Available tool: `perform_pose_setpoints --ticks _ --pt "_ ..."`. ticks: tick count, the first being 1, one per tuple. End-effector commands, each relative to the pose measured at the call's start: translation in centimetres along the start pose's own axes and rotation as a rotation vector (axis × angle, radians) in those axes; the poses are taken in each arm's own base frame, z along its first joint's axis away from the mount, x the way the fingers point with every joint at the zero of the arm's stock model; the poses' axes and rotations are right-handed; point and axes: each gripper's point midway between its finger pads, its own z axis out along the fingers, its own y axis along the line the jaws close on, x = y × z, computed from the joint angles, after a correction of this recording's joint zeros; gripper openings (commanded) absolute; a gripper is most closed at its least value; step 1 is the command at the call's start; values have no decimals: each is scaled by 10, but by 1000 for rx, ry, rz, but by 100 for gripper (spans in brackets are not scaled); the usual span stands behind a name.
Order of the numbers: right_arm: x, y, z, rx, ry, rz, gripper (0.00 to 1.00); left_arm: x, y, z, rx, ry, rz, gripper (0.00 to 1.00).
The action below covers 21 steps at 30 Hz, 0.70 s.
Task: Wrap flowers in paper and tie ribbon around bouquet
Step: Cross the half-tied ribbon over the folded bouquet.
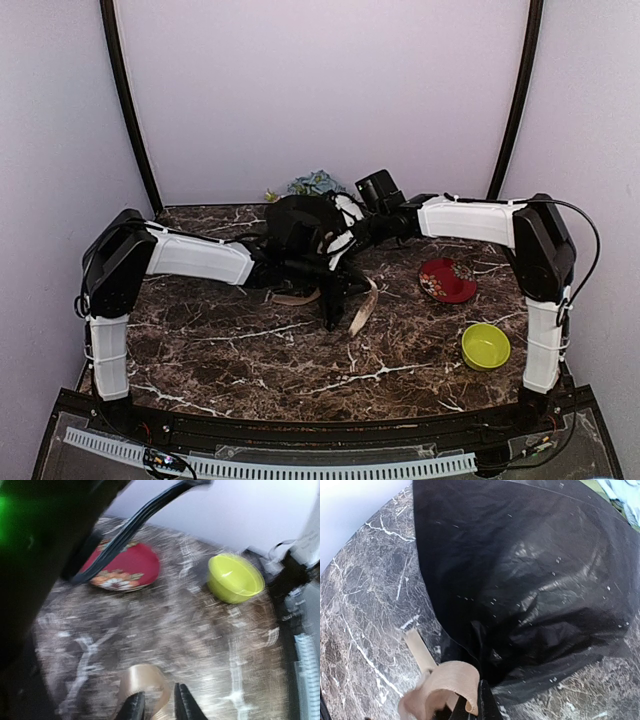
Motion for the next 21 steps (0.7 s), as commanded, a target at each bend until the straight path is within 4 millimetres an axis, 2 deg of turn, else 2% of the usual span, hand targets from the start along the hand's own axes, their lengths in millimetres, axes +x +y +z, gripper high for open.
perform_pose_setpoints --ticks 1,6,10,13,15,17,21 --pt "-7 12 -12 -34 -19 -20 0 13 53 -12 -328 133 78 34" --pt "-7 13 -11 -40 -15 -15 0 11 26 -13 -199 138 137 44" --pt "-6 14 -13 -44 -15 -11 0 -1 4 -20 -111 74 171 50" --pt "-6 15 -13 -47 -14 -10 0 -18 -6 -34 -88 -14 171 52" --pt "-6 15 -13 -48 -14 -8 0 -21 0 -51 -95 -83 106 52" --pt "-5 17 -12 -62 -13 3 0 -23 15 -71 -111 -158 11 51" --pt "-5 20 -11 -80 -19 23 0 -8 48 -107 -183 -260 -120 49"
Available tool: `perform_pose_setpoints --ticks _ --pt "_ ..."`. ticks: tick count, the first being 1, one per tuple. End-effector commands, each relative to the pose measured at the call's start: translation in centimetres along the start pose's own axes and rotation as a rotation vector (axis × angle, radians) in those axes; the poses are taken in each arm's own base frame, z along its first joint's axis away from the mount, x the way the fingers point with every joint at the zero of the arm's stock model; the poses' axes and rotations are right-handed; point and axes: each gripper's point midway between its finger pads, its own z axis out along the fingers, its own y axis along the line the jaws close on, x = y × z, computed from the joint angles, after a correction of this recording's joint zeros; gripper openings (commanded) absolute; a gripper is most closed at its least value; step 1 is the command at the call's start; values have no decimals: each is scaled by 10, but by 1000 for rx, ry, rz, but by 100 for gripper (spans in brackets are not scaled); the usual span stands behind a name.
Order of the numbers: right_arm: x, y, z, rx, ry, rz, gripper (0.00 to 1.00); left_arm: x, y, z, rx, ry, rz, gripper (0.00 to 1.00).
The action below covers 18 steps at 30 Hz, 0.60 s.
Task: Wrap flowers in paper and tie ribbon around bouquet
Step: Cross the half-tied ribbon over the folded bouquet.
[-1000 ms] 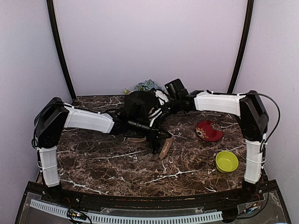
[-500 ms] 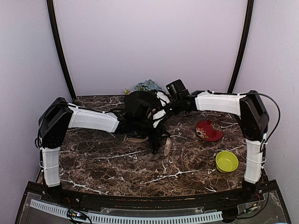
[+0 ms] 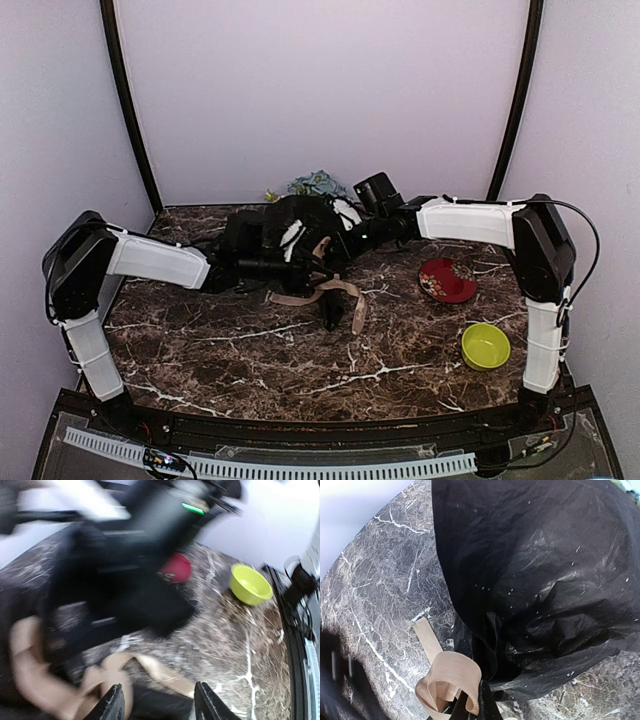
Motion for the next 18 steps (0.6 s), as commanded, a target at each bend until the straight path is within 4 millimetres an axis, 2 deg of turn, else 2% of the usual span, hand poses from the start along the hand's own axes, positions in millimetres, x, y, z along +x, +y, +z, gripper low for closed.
perform_pose_setpoints --ticks 1,4,7,9,14,18 --pt "-13 14 -12 -41 -49 6 0 -18 30 -41 -65 -195 -102 49" --pt "-13 17 -13 -52 -55 9 0 2 42 -46 -159 -200 -48 53" --pt "-14 20 -13 -61 -59 7 0 13 50 -36 -171 -174 -30 63" --pt "-15 20 -13 -62 -61 8 0 20 53 -25 -149 -157 -30 65" --pt "-17 25 -15 -73 -65 8 0 27 59 -4 -109 -141 -28 68" --pt "-18 29 -18 -77 -73 3 0 33 69 1 -150 -128 -27 64"
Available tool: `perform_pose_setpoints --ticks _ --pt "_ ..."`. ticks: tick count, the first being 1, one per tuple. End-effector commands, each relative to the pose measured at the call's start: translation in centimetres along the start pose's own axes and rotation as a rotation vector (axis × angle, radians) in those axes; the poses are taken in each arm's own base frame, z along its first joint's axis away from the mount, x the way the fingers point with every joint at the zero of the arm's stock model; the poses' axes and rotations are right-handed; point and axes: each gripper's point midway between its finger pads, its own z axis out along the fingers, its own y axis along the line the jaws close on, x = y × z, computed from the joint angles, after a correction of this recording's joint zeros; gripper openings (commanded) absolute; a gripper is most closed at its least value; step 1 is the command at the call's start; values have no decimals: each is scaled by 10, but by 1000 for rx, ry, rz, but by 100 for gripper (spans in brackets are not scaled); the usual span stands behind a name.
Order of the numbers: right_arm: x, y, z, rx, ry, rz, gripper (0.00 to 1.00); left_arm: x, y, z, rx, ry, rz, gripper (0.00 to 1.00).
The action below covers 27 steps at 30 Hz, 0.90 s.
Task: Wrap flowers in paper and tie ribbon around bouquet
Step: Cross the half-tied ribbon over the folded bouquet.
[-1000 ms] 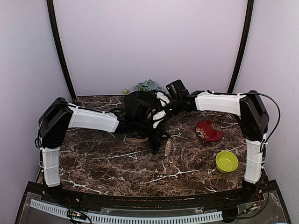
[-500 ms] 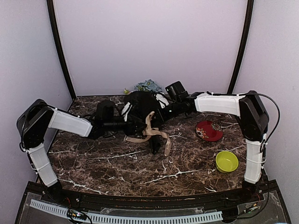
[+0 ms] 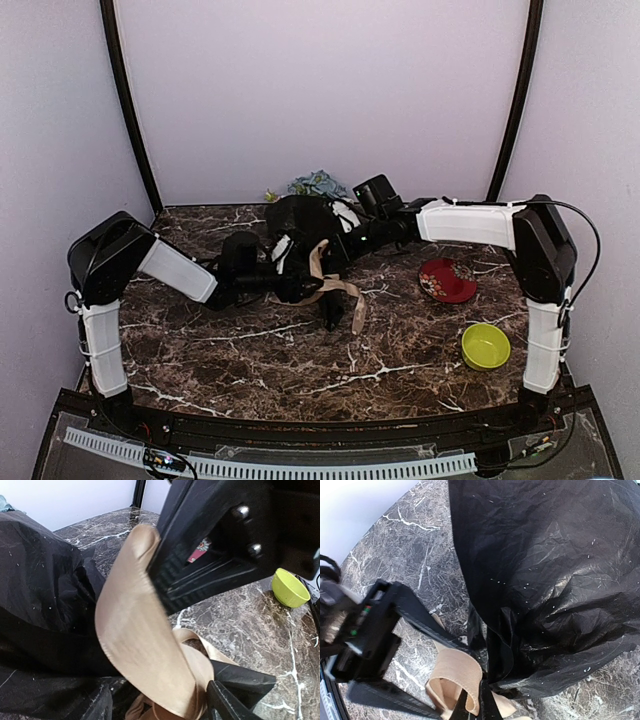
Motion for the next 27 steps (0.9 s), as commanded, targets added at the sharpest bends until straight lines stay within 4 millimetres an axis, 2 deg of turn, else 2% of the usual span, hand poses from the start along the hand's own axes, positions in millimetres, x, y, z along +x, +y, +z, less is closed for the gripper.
perform_pose_setpoints --ticks 1,9,15,18,25,27 --pt "-22 20 -20 -34 -81 -30 0 -16 6 5 -21 -46 54 63" --pt "-26 26 -25 -47 -96 -32 0 -3 16 13 -54 5 63 42" --pt "-26 35 -26 -76 -95 -41 0 -1 16 21 -87 38 116 40" --pt "-25 41 -26 -97 -88 -53 0 1 23 23 -133 57 134 35" --pt "-21 53 -27 -158 -65 -72 0 5 23 23 -135 67 157 16" --pt "-20 55 -28 -169 -53 -79 6 4 22 24 -131 65 162 8"
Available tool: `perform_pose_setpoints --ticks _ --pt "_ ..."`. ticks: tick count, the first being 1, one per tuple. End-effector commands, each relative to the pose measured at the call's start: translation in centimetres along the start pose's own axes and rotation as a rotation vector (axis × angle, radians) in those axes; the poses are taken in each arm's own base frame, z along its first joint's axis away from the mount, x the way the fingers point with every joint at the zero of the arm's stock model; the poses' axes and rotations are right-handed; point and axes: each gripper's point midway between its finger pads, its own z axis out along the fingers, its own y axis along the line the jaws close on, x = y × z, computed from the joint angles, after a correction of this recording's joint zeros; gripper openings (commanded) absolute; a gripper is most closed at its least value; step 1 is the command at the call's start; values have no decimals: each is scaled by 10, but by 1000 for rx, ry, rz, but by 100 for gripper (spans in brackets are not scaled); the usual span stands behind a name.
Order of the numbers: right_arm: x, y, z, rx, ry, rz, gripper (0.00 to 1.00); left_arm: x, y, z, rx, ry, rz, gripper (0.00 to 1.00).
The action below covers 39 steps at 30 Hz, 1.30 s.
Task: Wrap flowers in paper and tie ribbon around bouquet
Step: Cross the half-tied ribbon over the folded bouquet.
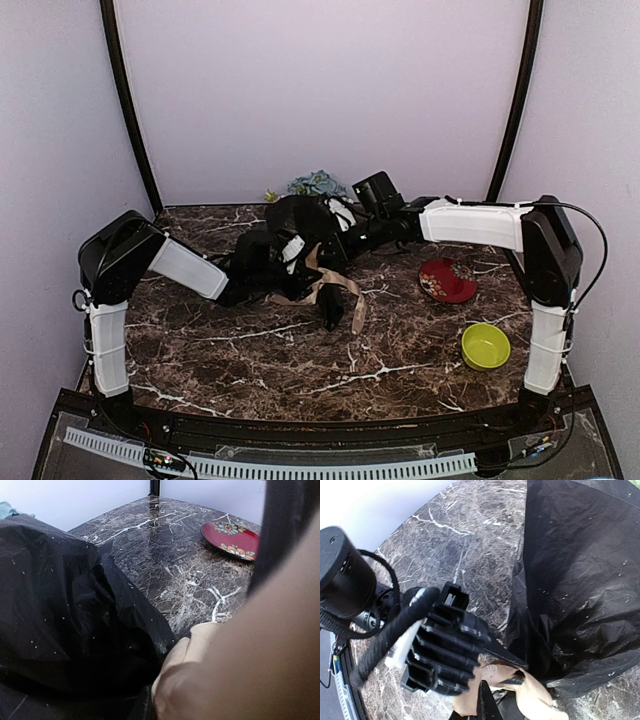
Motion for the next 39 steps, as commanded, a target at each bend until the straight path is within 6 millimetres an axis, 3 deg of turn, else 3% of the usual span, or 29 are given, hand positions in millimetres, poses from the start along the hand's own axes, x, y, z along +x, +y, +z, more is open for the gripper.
perform_pose_setpoints --ticks 1,3,6,9,13,20,27,33,39 --pt "-15 22 -15 -58 -26 -57 12 -1 0 2 -3 4 28 7" --pt "-16 18 -18 -36 -25 -69 21 -2 0 2 0 3 30 5" --pt "-16 3 -23 5 -14 -68 43 -2 0 1 -1 0 31 0" --pt "-15 -13 -27 26 -5 -35 48 -2 0 0 -3 -7 31 0" --pt "-7 -27 -27 -2 -6 32 45 -2 -2 -2 -1 -15 33 0" --pt "-9 -58 -22 -64 -74 198 24 -5 -5 -7 11 -39 28 0" --pt "9 -85 9 -5 26 223 19 -5 -7 -10 18 -47 31 0" --pt "26 -55 28 -44 123 84 20 -5 -7 -10 17 -47 31 0" --pt "42 -50 45 -38 202 49 23 -5 -6 -10 15 -47 30 0"
